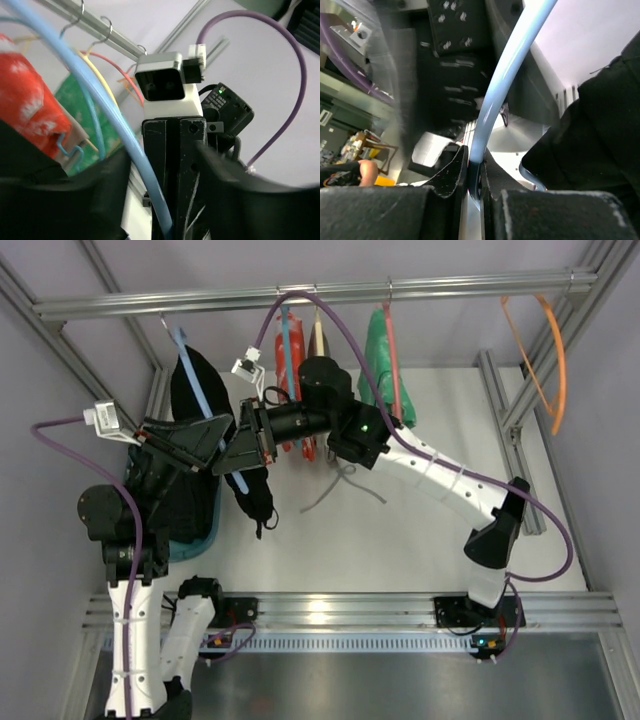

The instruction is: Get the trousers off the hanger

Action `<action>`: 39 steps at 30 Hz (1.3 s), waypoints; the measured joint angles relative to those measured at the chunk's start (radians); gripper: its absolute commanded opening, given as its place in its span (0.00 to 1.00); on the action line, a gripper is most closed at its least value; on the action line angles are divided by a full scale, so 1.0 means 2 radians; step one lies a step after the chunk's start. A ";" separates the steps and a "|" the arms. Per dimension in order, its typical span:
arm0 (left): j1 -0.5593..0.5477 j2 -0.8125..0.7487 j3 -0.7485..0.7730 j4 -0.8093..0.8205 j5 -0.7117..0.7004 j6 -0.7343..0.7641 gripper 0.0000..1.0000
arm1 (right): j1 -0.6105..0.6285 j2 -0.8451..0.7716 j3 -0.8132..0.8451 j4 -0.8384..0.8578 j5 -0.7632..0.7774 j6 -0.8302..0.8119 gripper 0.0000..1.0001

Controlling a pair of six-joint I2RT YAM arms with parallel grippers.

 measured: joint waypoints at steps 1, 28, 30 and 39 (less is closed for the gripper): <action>0.000 -0.006 0.000 0.000 0.000 0.018 0.72 | -0.003 -0.007 -0.009 -0.007 -0.002 0.001 0.00; 0.000 -0.088 0.032 -0.293 0.066 0.624 0.98 | -0.038 -0.108 -0.115 0.005 -0.081 0.055 0.00; 0.000 -0.080 0.029 -0.288 0.080 0.632 0.98 | -0.035 -0.108 -0.115 0.010 -0.085 0.057 0.00; 0.000 -0.078 0.005 -0.228 0.076 0.604 0.98 | -0.021 -0.108 -0.118 0.023 -0.097 0.066 0.00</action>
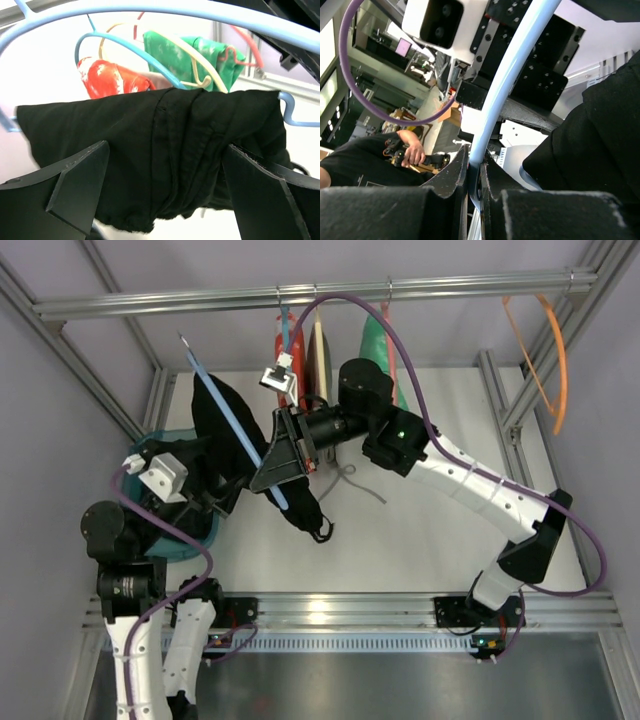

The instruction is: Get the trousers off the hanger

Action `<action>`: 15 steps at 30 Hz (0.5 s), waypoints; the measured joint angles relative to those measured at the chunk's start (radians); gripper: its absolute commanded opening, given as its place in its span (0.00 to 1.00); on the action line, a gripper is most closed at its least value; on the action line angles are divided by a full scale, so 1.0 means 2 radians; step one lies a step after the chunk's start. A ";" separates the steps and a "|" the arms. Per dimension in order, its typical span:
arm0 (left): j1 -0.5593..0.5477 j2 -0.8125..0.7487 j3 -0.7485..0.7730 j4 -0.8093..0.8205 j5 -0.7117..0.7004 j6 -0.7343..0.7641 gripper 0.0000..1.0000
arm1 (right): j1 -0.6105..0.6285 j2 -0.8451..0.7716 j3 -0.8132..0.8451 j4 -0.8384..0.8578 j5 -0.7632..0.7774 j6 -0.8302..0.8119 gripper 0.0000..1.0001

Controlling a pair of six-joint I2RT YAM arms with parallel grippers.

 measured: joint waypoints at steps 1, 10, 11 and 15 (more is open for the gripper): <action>0.000 0.000 -0.003 0.009 0.001 -0.010 0.98 | 0.001 0.000 0.000 0.003 -0.001 0.001 0.00; 0.000 0.004 -0.018 0.055 0.003 -0.057 0.98 | 0.003 0.000 0.000 0.012 -0.005 0.001 0.00; 0.000 0.006 -0.019 0.058 -0.002 -0.060 0.98 | 0.004 0.000 0.000 0.012 -0.005 0.001 0.00; 0.000 0.007 -0.024 0.072 -0.013 -0.066 0.71 | 0.007 0.000 0.000 0.013 -0.003 0.000 0.00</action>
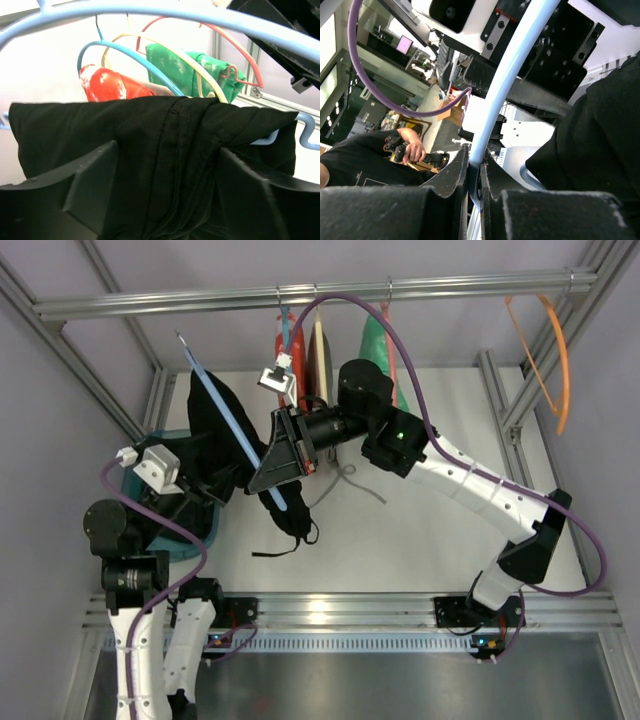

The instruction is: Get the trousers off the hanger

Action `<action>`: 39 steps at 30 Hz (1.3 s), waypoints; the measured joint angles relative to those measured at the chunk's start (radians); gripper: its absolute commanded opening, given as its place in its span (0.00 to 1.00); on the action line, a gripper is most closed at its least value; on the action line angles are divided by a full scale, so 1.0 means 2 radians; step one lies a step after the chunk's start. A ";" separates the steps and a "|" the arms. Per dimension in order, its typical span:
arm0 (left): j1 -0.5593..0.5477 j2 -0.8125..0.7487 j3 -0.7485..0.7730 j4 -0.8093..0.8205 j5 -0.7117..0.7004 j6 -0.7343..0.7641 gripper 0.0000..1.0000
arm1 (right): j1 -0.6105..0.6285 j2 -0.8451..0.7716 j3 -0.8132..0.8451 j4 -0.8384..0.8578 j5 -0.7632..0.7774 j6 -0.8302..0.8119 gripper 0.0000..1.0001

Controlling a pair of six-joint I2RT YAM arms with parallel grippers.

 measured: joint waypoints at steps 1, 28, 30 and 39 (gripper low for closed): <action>0.000 0.002 0.000 0.004 -0.001 -0.002 0.53 | 0.000 0.000 0.000 0.000 0.000 -0.001 0.00; 0.000 0.097 0.189 -0.031 -0.124 -0.184 0.00 | -0.076 -0.033 -0.085 -0.002 0.012 -0.032 0.00; 0.000 0.103 0.216 -0.030 -0.134 -0.192 0.00 | -0.076 -0.035 -0.089 -0.001 0.012 -0.034 0.00; 0.000 0.136 0.336 -0.050 -0.280 -0.177 0.00 | -0.076 -0.036 -0.092 -0.003 0.015 -0.041 0.00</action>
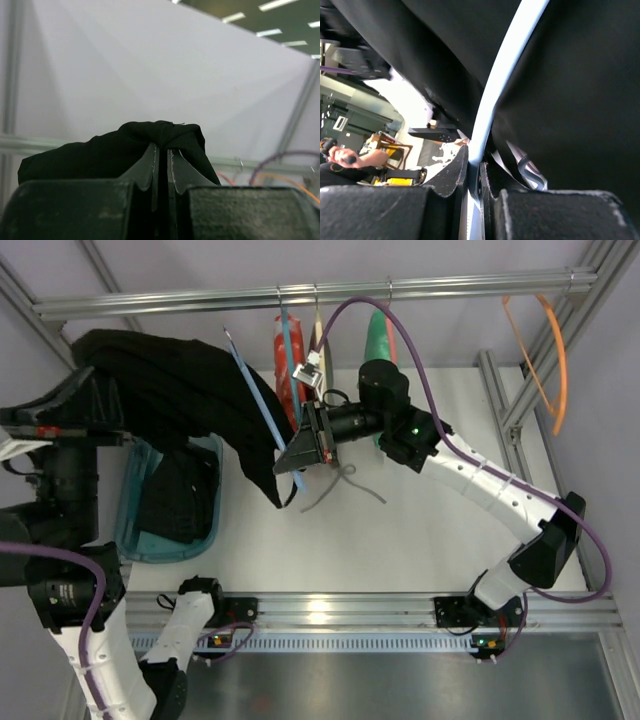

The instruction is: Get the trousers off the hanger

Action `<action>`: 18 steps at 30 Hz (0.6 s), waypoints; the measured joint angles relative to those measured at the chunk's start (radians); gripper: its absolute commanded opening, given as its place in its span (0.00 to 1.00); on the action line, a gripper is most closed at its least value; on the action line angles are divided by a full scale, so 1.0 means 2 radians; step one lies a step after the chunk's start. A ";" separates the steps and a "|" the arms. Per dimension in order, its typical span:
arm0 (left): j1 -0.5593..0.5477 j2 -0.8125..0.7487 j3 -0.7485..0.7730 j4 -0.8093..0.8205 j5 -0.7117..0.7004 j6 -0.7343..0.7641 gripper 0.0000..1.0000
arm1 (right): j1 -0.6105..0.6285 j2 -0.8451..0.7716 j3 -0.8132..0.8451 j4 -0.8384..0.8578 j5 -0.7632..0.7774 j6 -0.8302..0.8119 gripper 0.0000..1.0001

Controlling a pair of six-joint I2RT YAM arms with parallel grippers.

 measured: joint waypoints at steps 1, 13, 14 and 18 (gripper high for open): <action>0.000 0.007 0.017 -0.001 -0.018 0.006 0.00 | 0.000 0.000 -0.001 -0.003 0.001 -0.001 0.00; -0.009 0.119 0.227 0.116 -0.284 0.241 0.00 | 0.019 0.011 0.002 -0.020 0.013 -0.003 0.00; -0.014 0.126 0.231 0.133 -0.298 0.265 0.00 | 0.021 0.015 0.006 -0.020 0.013 -0.003 0.00; -0.059 0.159 0.233 0.211 -0.347 0.383 0.00 | 0.025 0.024 0.008 -0.020 0.013 -0.003 0.00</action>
